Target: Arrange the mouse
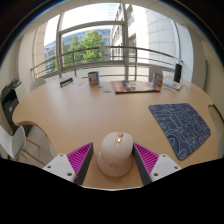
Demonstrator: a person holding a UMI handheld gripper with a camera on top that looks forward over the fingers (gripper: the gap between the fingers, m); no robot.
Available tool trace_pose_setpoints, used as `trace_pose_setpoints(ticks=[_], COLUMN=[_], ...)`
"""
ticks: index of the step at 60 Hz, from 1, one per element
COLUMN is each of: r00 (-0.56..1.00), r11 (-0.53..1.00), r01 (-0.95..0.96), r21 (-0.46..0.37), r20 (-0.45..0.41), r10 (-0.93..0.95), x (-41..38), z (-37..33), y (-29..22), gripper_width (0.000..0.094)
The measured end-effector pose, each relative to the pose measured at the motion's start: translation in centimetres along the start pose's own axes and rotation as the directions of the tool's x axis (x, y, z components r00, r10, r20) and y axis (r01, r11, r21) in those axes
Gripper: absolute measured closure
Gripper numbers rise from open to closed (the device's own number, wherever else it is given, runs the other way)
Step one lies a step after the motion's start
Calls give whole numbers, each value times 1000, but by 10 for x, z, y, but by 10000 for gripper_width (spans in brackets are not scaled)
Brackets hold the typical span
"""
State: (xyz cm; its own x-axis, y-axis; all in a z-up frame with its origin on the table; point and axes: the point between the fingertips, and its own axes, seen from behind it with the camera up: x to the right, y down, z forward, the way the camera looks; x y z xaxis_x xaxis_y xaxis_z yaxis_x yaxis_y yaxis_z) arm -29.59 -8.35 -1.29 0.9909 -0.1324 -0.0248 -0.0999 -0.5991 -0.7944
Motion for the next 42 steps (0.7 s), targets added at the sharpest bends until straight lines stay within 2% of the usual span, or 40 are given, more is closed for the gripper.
trace_pose_setpoints(ticks=[5, 8, 20, 24, 27, 34, 37, 42], r00=[999, 999, 992, 986, 982, 976, 978, 986], r11=[999, 999, 993, 991, 988, 971, 955, 937], r01=[37, 46, 116, 134, 138, 63, 30, 2], r21=[8, 13, 5, 26, 71, 233, 295, 349], r20=[-28, -10, 44, 92, 121, 188, 187, 154], r10=[-37, -46, -116, -136, -145, -108, -88, -59], x=[2, -3, -6, -12, -10, 12, 41, 108], z=[10, 13, 12, 4, -8, -53, -70, -77], y=[-6, -8, -13, -26, -48, -143, -182, -226], gripper_width=[270, 399, 538, 546, 546, 546, 548, 549])
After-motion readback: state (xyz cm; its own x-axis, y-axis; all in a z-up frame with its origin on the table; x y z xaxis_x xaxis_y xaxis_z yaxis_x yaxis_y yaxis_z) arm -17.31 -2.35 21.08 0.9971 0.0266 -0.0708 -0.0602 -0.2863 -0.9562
